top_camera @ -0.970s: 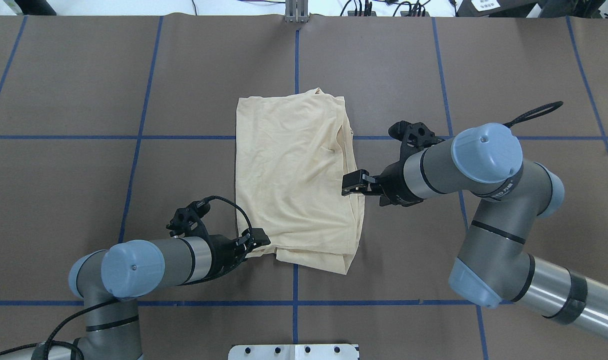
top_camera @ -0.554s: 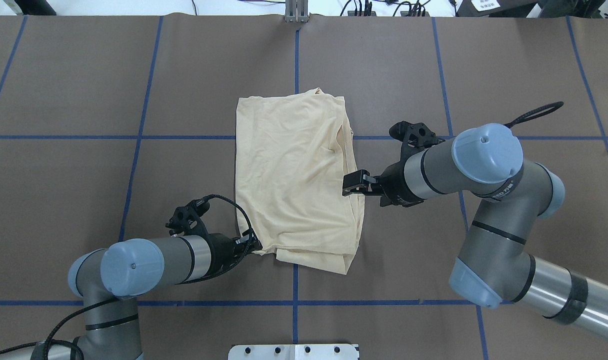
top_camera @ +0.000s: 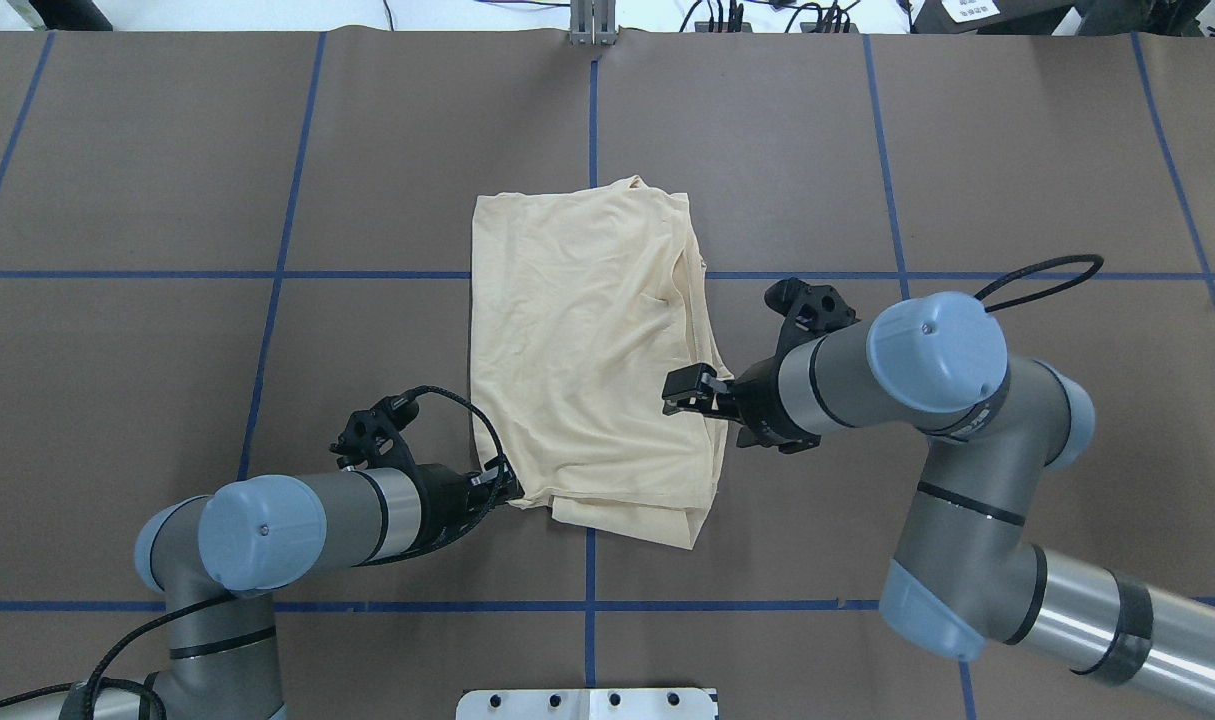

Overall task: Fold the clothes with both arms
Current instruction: 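Move the left gripper to the near corner while the right lowers beside it, then grasp the near edge of the shirt with both grippers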

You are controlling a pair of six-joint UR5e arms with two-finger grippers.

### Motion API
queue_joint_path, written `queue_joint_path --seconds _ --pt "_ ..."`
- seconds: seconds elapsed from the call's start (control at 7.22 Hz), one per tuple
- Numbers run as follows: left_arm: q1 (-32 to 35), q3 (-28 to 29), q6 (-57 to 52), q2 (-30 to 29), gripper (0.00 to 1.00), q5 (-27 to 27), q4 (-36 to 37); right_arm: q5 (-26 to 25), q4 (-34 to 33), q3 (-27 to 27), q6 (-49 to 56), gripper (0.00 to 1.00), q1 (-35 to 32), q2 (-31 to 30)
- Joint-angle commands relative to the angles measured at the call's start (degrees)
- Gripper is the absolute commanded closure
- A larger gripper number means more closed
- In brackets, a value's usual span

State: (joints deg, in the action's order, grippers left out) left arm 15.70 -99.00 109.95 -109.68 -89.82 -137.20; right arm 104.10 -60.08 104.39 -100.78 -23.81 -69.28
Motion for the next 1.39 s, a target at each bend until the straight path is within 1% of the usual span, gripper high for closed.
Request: queue_joint_path --seconds 0.0,0.28,0.55,0.83,1.25 --pt "0.12 -0.14 0.09 0.08 1.00 0.00 0.00 -4.95 -8.60 -0.50 -2.58 0.00 4.20 4.21" --pt "0.03 -0.14 0.09 0.00 1.00 -0.09 -0.09 -4.87 -9.26 -1.91 -2.05 0.00 4.30 4.24" --pt "-0.05 -0.05 0.09 0.00 1.00 -0.09 -0.09 -4.61 -9.53 -1.91 -2.23 0.00 4.03 3.72" --pt "-0.05 -0.05 0.09 0.00 1.00 -0.09 -0.09 -4.69 -12.50 -2.18 -2.23 0.00 4.38 3.89" --pt "-0.05 0.04 0.09 0.08 1.00 -0.09 -0.09 -4.78 -12.87 -3.58 -2.23 0.00 4.56 4.42"
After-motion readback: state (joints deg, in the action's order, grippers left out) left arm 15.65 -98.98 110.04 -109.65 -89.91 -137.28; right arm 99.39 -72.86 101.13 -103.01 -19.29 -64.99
